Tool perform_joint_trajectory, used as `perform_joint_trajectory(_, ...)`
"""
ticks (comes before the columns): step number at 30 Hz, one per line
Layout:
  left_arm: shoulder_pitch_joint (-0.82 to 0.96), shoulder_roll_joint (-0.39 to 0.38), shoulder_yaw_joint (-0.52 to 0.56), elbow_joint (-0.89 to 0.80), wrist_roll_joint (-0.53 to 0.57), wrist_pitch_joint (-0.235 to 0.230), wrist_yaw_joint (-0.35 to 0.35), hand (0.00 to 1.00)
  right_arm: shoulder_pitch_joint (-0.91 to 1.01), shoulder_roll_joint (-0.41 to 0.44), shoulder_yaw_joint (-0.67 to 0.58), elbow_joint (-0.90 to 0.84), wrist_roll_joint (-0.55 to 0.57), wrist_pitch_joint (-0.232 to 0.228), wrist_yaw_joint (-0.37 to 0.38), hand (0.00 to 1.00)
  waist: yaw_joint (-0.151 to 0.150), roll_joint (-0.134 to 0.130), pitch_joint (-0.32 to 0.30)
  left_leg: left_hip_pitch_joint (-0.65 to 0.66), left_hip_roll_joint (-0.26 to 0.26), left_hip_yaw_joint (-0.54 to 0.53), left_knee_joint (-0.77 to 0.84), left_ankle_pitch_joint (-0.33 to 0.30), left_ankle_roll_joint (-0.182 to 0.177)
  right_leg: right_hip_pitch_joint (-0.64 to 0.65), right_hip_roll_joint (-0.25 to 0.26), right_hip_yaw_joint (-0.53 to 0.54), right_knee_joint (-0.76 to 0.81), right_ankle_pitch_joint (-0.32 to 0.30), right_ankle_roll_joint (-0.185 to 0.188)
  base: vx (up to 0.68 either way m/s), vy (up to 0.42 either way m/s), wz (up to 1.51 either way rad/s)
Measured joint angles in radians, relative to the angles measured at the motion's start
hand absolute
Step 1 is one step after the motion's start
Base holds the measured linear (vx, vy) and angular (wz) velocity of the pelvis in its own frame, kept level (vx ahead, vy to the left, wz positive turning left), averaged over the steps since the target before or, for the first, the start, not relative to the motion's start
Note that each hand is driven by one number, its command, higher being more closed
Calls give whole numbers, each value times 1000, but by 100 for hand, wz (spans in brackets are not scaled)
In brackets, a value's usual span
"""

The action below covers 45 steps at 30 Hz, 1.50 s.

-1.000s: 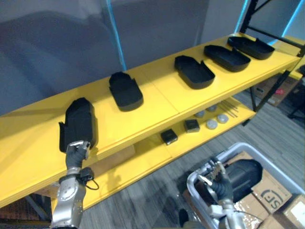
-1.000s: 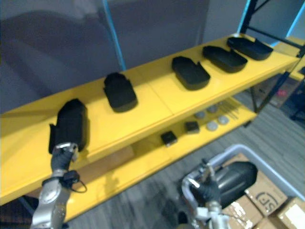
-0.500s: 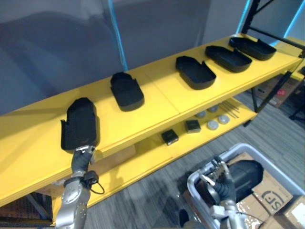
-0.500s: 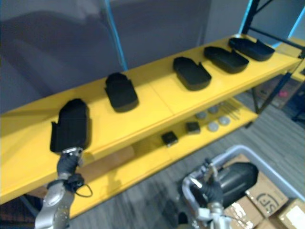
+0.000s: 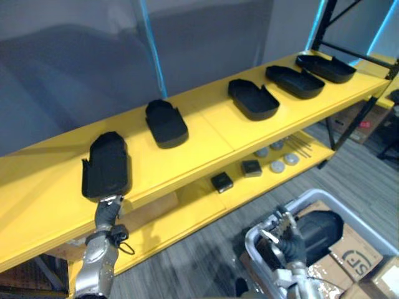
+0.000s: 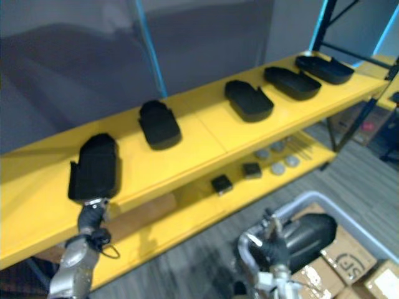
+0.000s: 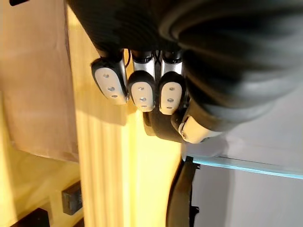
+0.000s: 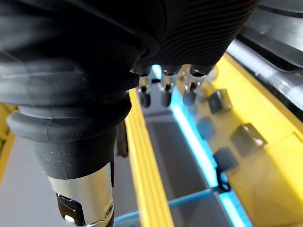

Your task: Walk over and take plastic housings, then place them on the shelf

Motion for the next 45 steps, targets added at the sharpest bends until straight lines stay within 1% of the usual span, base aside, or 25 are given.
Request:
perform_joint_trajectory(2, -3, 20, 0, 25, 0, -6, 2, 100, 0, -2, 0, 0, 0, 0, 2, 0, -7, -1, -1, 0, 1, 1, -1, 0, 0, 0, 0, 1, 0, 0, 0, 0, 0, 0)
perform_joint_trajectory(4, -13, 51, 0, 76, 2, -16, 2, 100, -7, -8, 0, 7, 0, 0, 12, 0, -21, -1, 0, 2, 1, 2, -2, 0, 0, 0, -1, 2, 0, 1, 1, 0, 0, 0)
perform_joint_trajectory(9, -47, 72, -25, 151, -2, -52, -20, 100, -20, -13, 4, 34, 0, 0, 33, 0, -21, 3, 1, 4, 2, 4, -2, 3, -5, 0, 0, 5, 0, 5, -1, -8, -2, -1)
perform_joint_trajectory(15, -124, 94, -26, 275, -6, -71, -37, 100, -33, -17, 4, 35, 0, 0, 49, 0, -24, 2, 5, 2, 6, 4, -5, 13, -16, -4, 4, 6, 0, 6, -10, -57, -28, -2)
perform_joint_trajectory(17, -127, 105, -26, 287, -6, -78, -43, 100, -32, -17, 4, 37, 0, 0, 53, 0, -28, 2, 7, 1, 7, 5, -6, 12, -17, -7, 6, 6, 0, 7, -11, -41, -30, -4)
perform_joint_trajectory(19, -127, 112, -26, 303, -28, -89, -55, 100, -32, -19, 4, 40, 0, 1, 63, 0, -31, 5, 9, 0, 11, 8, -7, 11, -18, -9, 8, 5, 0, 8, -12, -18, -21, -4)
perform_joint_trajectory(21, -128, 117, -26, 315, -42, -96, -65, 100, -32, -20, 4, 41, 0, 1, 64, 0, -36, 11, 12, 0, 15, 8, -8, 12, -19, -9, 11, 5, 0, 8, -12, 0, 0, 0)
perform_joint_trajectory(23, -128, 117, -26, 317, -44, -99, -72, 100, -33, -20, 4, 41, 0, 1, 64, 0, -36, 15, 15, 0, 16, 8, -8, 14, -22, -11, 12, 5, 0, 8, -12, 0, 0, 0)
perform_joint_trajectory(25, -128, 118, -26, 324, -45, -115, -83, 100, -34, -19, 4, 42, 0, 2, 64, 0, -35, 19, 17, 0, 17, 8, -10, 19, -26, -12, 17, 5, 0, 11, -10, 0, 0, 0)
perform_joint_trajectory(27, -128, 118, -26, 327, -39, -130, -76, 100, -33, -19, 4, 42, 0, 2, 64, 0, -31, 19, 18, 0, 21, 8, -14, 24, -27, -15, 21, 5, 0, 12, -12, 10, -17, 0)
perform_joint_trajectory(29, -128, 118, -28, 325, -20, -134, -56, 100, -34, -19, 4, 44, 0, 2, 65, 0, -31, 19, 18, 0, 21, 8, -19, 27, -28, -17, 22, 5, 0, 13, -13, 0, 0, 0)
perform_joint_trajectory(32, -128, 118, -30, 316, 108, -133, -6, 100, -40, -17, 5, 45, 0, 2, 65, 0, -30, 18, 19, 0, 21, 8, -24, 32, -28, -18, 22, 5, 0, 16, -16, 0, 0, 0)
perform_joint_trajectory(33, -128, 119, -31, 314, 178, -132, 21, 100, -41, -17, 5, 46, 0, 2, 65, 0, -29, 18, 20, 0, 21, 8, -24, 32, -27, -19, 22, 5, 0, 16, -17, -15, -33, -1)
perform_joint_trajectory(35, -134, 133, -31, 310, 249, -130, 55, 100, -42, -16, 6, 46, 0, 2, 65, 0, -26, 17, 23, 0, 22, 7, -24, 31, -26, -19, 23, 6, 0, 14, -22, -19, -34, -1)
perform_joint_trajectory(36, -151, 165, -31, 303, 302, -118, 75, 100, -44, -16, 8, 46, 1, 2, 65, 0, -24, 13, 28, -1, 23, 7, -24, 30, -28, -20, 25, 6, 0, 14, -24, 0, 0, 0)
perform_joint_trajectory(37, -160, 187, -31, 295, 325, -111, 81, 100, -44, -17, 9, 46, 1, 2, 65, 0, -24, 11, 31, -1, 24, 6, -24, 29, -29, -20, 26, 6, 0, 14, -24, 0, 0, 0)
perform_joint_trajectory(39, -181, 266, -31, 236, 411, -74, 107, 100, -45, -22, 9, 46, 1, 3, 63, 0, -24, 10, 40, -2, 24, 6, -24, 29, -29, -20, 25, 5, 0, 15, -25, 0, 0, 0)
perform_joint_trajectory(40, -187, 277, -32, 223, 436, -59, 107, 100, -45, -25, 9, 46, 1, 3, 62, 0, -24, 11, 41, -2, 24, 6, -24, 29, -29, -21, 25, 5, 0, 15, -25, 0, 0, 0)
perform_joint_trajectory(42, -207, 289, -40, 187, 533, -9, 107, 100, -49, -41, 10, 46, 4, 3, 62, 0, -25, 20, 46, -2, 21, 6, -25, 32, -25, -20, 22, 6, 0, 17, -22, 56, 30, -1)
perform_joint_trajectory(45, -212, 300, -75, 159, 607, 53, 104, 100, -49, -55, 29, 46, 23, 4, 60, 0, -34, 24, 47, -2, 21, 7, -26, 33, -25, -21, 22, 5, 1, 19, -22, 72, 30, 0)
